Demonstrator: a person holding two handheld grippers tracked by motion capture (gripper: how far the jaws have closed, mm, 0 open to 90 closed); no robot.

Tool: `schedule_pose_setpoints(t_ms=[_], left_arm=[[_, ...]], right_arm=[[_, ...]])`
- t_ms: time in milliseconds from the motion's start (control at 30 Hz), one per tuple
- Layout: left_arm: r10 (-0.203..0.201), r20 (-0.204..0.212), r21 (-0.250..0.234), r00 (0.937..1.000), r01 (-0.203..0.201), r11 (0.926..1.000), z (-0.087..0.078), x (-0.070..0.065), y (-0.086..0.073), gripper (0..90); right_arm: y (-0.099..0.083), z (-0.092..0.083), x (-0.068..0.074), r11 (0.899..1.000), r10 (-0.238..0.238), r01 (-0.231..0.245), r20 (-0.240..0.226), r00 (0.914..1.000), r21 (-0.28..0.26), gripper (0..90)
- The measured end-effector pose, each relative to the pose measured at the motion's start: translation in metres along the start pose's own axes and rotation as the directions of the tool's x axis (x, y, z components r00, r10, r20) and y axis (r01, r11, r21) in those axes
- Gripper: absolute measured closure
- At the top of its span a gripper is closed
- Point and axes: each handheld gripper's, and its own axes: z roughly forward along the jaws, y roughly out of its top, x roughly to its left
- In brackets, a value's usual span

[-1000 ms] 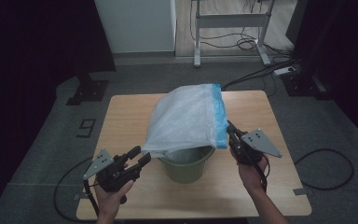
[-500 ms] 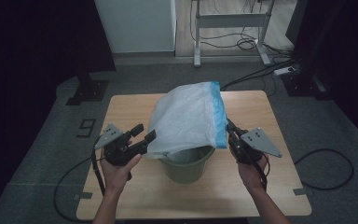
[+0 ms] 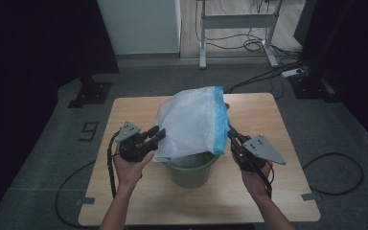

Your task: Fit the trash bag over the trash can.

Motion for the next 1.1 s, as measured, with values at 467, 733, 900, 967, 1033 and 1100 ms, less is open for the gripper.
schedule_pose_setpoints(t_ms=[467,733,900,967,1033,1100], left_arm=[[-0.066,0.082,-0.152,0.9945,0.078,0.9854,-0.029,0.011,-0.006,89.7],[-0.102,0.094,-0.167,0.9903,0.117,0.979,-0.039,0.018,-0.017,89.6],[-0.126,0.101,-0.168,0.9869,0.141,0.9756,-0.039,0.022,-0.024,89.6],[-0.131,0.1,-0.167,0.9864,0.146,0.975,-0.039,0.023,-0.025,89.6],[-0.136,0.097,-0.169,0.9859,0.151,0.974,-0.039,0.024,-0.026,89.7],[-0.141,0.092,-0.17,0.9858,0.155,0.9732,-0.039,0.024,-0.027,89.7]], right_arm=[[-0.017,-0.012,-0.009,0.999,0.01,-0.01,0.003,0.9999,0.031,89.1],[-0.039,-0.027,-0.02,0.995,0.049,-0.047,-0.017,0.9987,0.089,79.3],[-0.036,-0.043,-0.017,0.995,0.069,-0.063,-0.066,0.9955,0.075,59.0],[-0.033,-0.049,-0.014,0.995,0.081,-0.074,-0.096,0.9921,0.072,55.9],[-0.029,-0.054,-0.012,0.994,0.098,-0.091,-0.118,0.9882,0.059,53.5],[-0.023,-0.058,-0.009,0.993,0.115,-0.111,-0.133,0.9844,0.041,51.6]])
